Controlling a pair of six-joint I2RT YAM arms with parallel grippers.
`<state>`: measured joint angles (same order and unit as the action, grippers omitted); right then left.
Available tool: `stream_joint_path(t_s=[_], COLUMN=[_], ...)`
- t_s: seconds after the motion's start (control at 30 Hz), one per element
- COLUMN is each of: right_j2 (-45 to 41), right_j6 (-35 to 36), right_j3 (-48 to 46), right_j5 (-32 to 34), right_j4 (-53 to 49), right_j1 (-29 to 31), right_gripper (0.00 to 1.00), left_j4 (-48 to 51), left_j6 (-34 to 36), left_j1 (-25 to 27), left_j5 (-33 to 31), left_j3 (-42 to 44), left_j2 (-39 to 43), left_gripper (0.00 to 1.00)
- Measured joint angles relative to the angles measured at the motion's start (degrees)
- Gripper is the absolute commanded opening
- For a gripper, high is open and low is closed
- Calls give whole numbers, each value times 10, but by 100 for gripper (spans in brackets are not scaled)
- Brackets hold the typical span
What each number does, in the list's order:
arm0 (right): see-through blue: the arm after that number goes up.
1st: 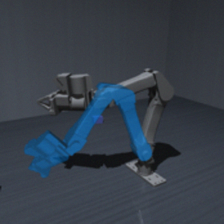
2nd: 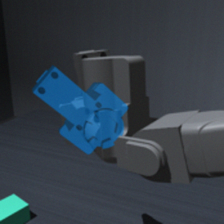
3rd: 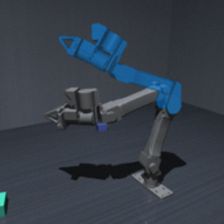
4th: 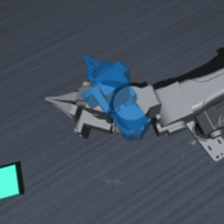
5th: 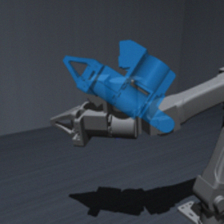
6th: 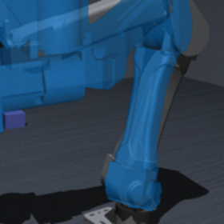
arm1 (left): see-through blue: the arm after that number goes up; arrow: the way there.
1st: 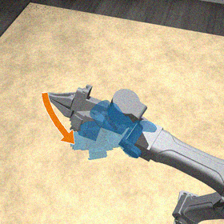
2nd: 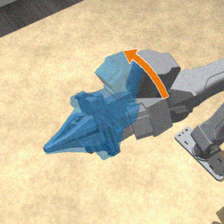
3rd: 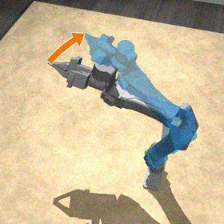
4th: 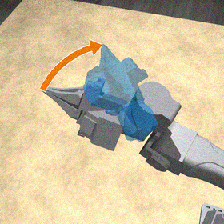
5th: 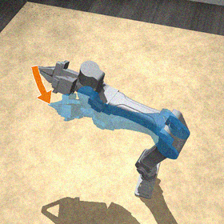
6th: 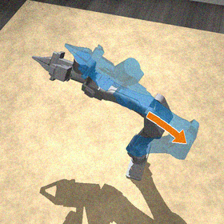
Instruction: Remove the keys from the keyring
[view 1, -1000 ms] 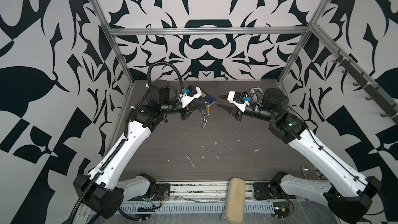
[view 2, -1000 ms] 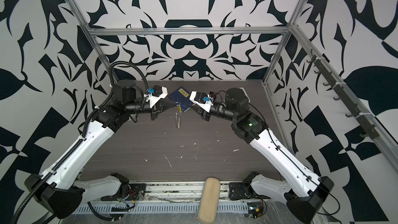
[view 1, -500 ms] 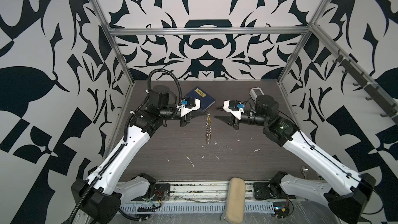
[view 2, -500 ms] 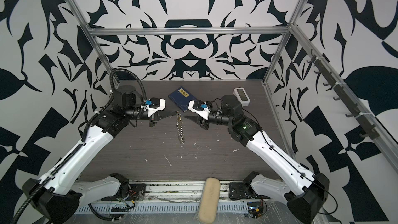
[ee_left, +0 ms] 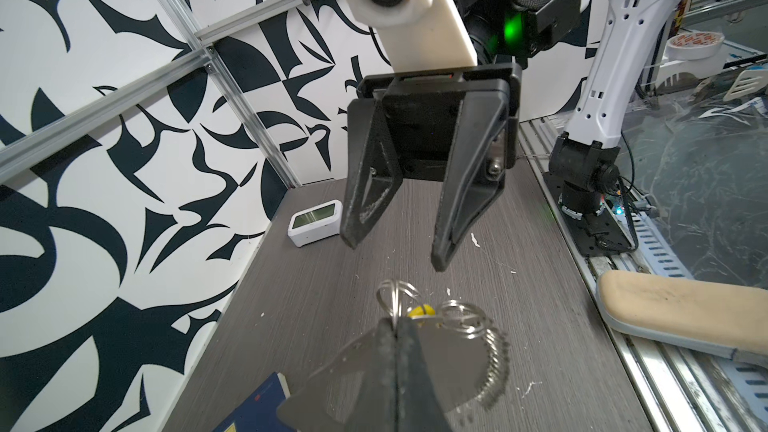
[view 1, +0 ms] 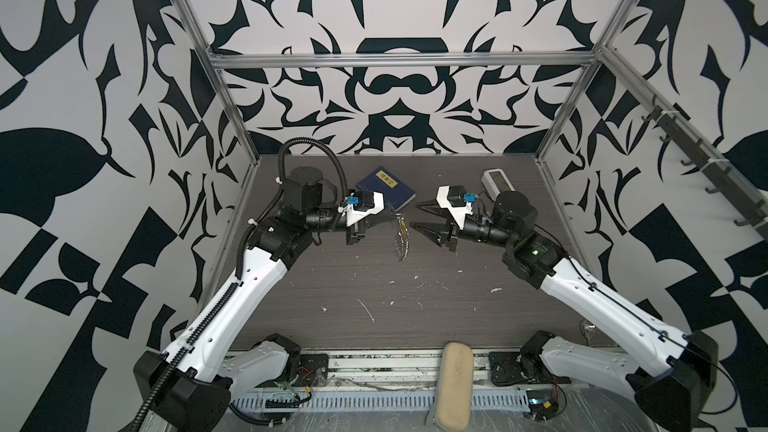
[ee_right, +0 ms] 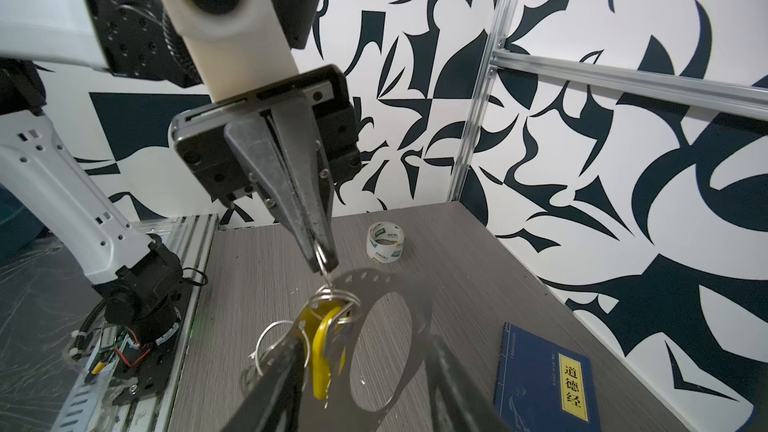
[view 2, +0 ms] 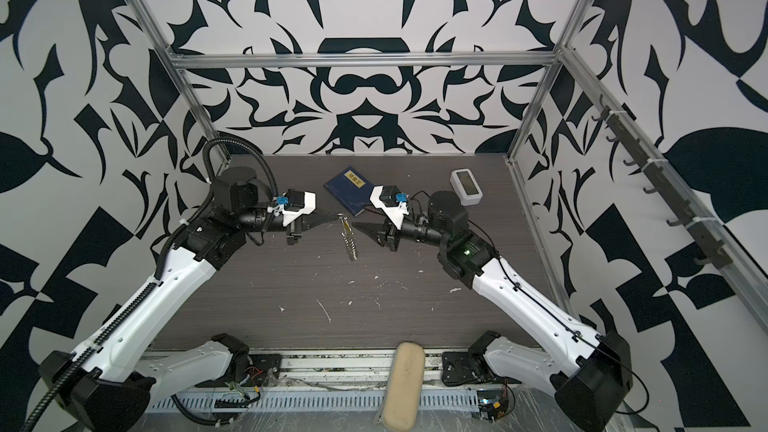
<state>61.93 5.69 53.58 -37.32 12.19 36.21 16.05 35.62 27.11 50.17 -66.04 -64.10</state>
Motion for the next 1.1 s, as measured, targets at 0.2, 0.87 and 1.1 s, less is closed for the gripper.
stream_joint_path(t_s=[0.2,0.87,1.1], right_j2=[0,40,48], right_j6=[-56,-110,-124], right_j3=[-7,-9,-9], right_j5=[-11,-25,-25], right_j4=[50,91,105], right_j1=[1,15,25], right_gripper=[51,50,40], left_j4=[-9,-19,-21], left_j6=[-3,-10,-12], left_j1=[0,0,0], left_j5=[0,0,0], left_j3=[1,9,9], left_j2=[0,3,3], left_gripper=[0,0,0])
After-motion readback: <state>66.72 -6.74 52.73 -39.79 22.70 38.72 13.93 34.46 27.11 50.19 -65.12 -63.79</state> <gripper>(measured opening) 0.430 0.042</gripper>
